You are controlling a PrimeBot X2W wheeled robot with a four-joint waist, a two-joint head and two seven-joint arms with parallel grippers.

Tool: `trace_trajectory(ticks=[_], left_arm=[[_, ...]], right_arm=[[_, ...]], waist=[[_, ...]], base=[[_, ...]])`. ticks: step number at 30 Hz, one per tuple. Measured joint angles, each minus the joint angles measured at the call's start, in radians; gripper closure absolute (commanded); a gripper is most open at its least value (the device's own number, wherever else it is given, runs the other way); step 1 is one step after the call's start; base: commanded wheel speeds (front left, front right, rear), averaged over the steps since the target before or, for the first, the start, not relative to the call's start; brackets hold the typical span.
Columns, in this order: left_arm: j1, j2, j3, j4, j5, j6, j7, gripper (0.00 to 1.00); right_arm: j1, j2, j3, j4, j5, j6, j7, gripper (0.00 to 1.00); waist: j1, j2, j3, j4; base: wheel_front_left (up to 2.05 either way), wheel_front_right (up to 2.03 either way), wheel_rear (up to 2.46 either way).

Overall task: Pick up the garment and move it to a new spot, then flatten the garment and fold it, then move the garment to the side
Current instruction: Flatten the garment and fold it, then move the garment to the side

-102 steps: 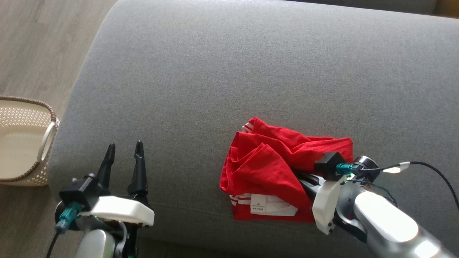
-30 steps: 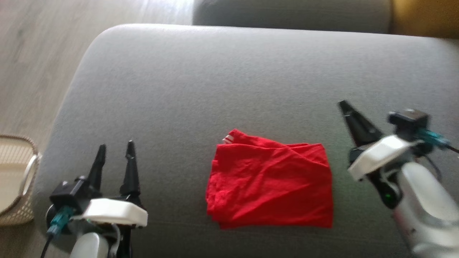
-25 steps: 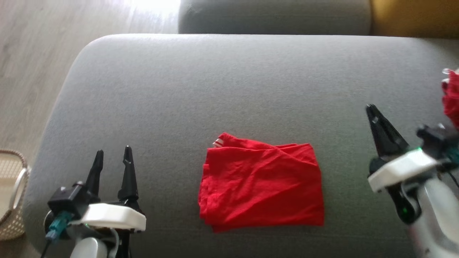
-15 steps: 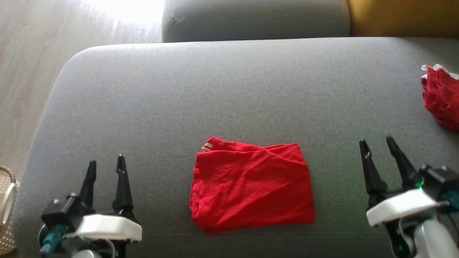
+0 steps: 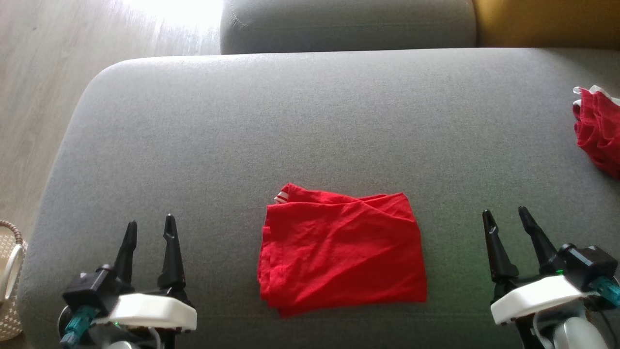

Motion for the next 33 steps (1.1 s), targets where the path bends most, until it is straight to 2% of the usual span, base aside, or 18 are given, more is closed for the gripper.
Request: trace_trajectory(ticks=[13, 17, 25, 33], left_arm=[[-0.001, 0.000, -0.002, 0.002, 0.000, 0.000, 0.000, 0.00], [-0.003, 0.000, -0.006, 0.002, -0.003, 0.000, 0.000, 0.00], [-0.044, 0.000, -0.032, 0.011, -0.003, -0.010, 0.000, 0.00], [-0.049, 0.000, -0.067, 0.020, -0.005, -0.009, 0.000, 0.00]], right_arm=[[0.000, 0.005, -0.007, 0.006, 0.005, 0.000, 0.000, 0.00], [-0.003, 0.008, -0.007, 0.006, 0.037, 0.000, 0.017, 0.00], [-0.033, 0.011, 0.112, 0.035, 0.101, 0.000, 0.096, 0.00], [-0.046, 0.011, 0.121, 0.134, 0.129, 0.000, 0.140, 0.00]], waist=[[0.0000, 0.0000, 0.012, 0.007], [0.0000, 0.0000, 0.028, 0.010], [0.0000, 0.0000, 0.064, 0.034], [0.0000, 0.0000, 0.091, 0.070]], base=[[0.00, 0.00, 0.00], [0.00, 0.00, 0.00], [0.00, 0.00, 0.00], [0.00, 0.00, 0.00]])
